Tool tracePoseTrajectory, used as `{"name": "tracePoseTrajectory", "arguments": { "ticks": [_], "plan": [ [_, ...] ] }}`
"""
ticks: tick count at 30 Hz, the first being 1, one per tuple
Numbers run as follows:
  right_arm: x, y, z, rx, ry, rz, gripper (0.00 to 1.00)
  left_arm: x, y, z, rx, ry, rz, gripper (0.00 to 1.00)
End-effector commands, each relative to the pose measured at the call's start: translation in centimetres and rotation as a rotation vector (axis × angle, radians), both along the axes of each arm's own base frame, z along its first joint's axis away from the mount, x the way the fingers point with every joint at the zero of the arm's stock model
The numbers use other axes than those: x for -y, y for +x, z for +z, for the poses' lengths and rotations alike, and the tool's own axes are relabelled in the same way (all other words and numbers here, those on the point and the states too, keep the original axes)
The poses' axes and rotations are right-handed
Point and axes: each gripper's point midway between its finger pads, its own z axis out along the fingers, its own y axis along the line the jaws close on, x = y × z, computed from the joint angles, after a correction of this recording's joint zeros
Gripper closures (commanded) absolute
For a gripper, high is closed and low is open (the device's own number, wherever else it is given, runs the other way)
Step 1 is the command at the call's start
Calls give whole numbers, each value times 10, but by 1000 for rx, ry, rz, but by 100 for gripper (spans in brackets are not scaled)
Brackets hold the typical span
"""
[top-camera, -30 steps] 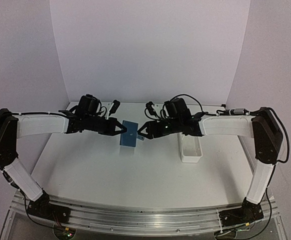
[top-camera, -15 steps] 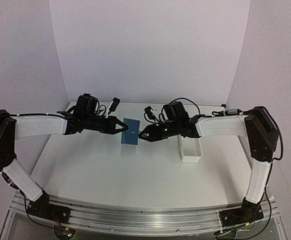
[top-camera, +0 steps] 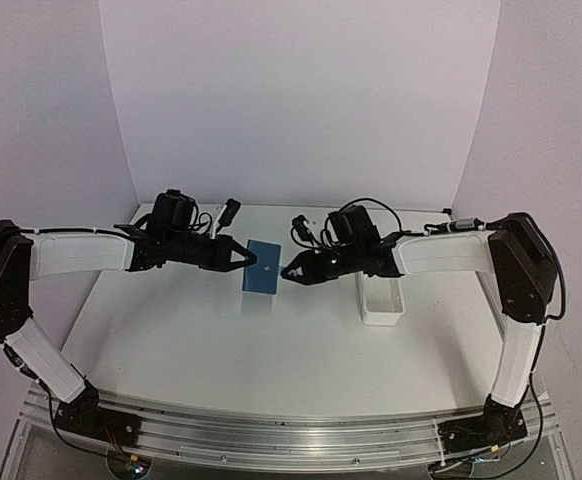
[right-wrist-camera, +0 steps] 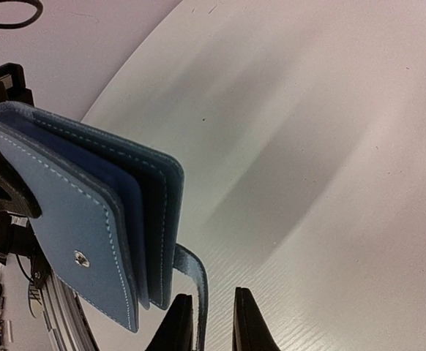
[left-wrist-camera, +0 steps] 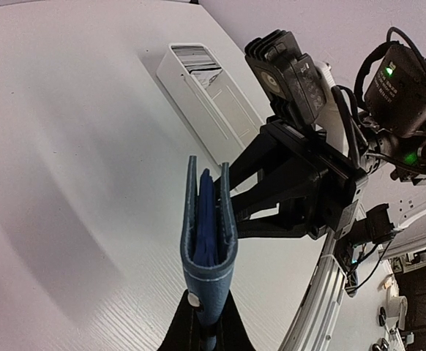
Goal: Put the credit cards into the card holder
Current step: Open the card holder at the center of the board.
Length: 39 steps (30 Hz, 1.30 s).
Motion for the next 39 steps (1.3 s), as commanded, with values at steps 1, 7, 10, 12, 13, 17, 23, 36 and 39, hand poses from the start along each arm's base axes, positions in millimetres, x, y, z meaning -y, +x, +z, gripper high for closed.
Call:
{"name": "tracePoseTrajectory", "arguments": {
  "ticks": [1,7,10,12,13,17,23,36,39],
  "plan": [
    [-6,6,30,54,68,9,87,2,-2,31,74,-68,-25,100],
    [-8,4,29,39,77,23,100,2,-2,30,67,-65,-21,100],
    [-3,8,38,41,76,-19,100,-9,13,11,37,16,80,56],
    [0,7,43,40,72,-40,100,-22,23,0,36,71,139,30],
    [3,7,49,42,75,-53,100,-28,26,-3,45,91,157,20],
    [-3,-10,69,48,80,-21,100,-56,42,-6,64,110,187,6],
    [-44,-26,86,-47,162,29,100,-53,41,-1,102,95,156,8],
    [-37,-8,69,-433,114,-424,100,-39,-33,71,775,24,-398,14],
    [-41,-6,82,-397,135,-453,100,-20,-58,40,898,177,-428,8]
  ]
}}
